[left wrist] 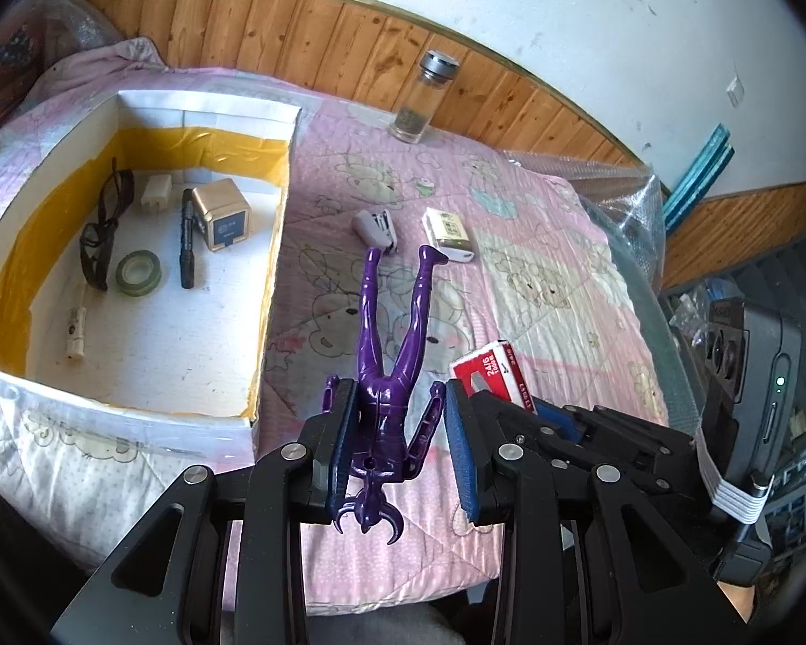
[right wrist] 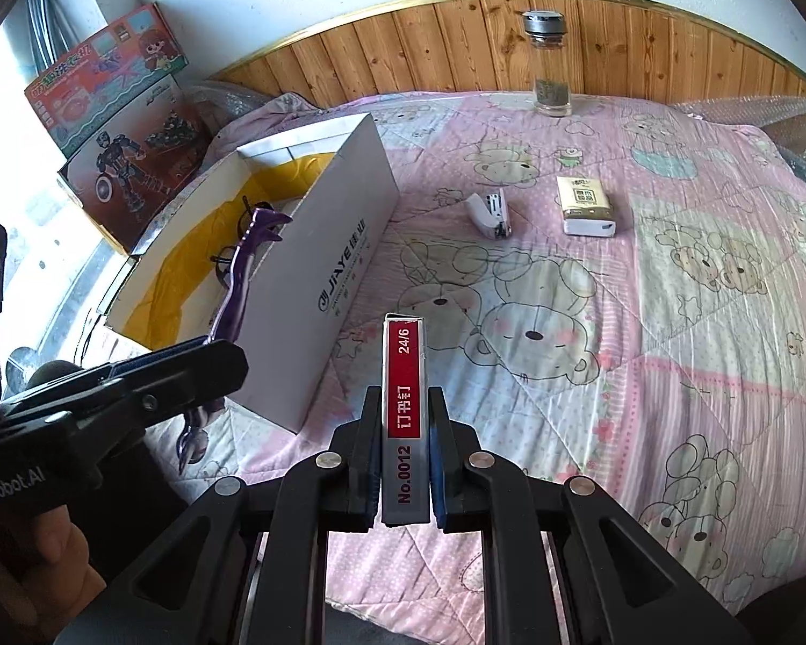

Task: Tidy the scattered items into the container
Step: 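Carry the staple box with the right gripper while the left gripper carries the figure toward the box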

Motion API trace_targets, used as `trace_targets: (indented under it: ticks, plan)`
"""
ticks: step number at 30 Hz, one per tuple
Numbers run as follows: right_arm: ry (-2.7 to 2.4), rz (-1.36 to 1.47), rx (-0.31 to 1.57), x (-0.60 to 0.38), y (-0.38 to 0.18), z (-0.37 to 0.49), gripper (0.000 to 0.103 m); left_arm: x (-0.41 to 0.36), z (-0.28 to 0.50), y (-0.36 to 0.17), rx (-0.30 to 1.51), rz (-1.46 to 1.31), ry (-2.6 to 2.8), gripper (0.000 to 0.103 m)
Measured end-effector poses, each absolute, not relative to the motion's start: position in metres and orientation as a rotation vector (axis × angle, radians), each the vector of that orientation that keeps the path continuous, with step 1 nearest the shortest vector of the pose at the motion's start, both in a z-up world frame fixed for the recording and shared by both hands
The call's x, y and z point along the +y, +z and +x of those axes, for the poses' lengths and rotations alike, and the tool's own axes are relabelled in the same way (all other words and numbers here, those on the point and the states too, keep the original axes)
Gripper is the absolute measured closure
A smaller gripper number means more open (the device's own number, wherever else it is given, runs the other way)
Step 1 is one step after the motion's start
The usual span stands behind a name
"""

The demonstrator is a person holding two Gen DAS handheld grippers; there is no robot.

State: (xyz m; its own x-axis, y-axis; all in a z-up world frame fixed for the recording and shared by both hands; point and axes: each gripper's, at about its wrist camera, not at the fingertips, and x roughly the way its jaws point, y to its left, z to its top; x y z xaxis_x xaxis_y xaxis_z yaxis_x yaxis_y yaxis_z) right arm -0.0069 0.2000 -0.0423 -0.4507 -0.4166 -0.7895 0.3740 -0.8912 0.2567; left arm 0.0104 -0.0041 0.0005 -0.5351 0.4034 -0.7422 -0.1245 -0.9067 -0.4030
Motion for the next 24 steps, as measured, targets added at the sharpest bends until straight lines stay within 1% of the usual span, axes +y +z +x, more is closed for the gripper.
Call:
trace_targets:
  ticks: [24]
  plan:
    - [-2.258, 1.176, 0.001, 0.133, 0.004, 0.0, 0.087, -0.075, 0.008, 0.005, -0.637, -1.27, 2.505, 0.07]
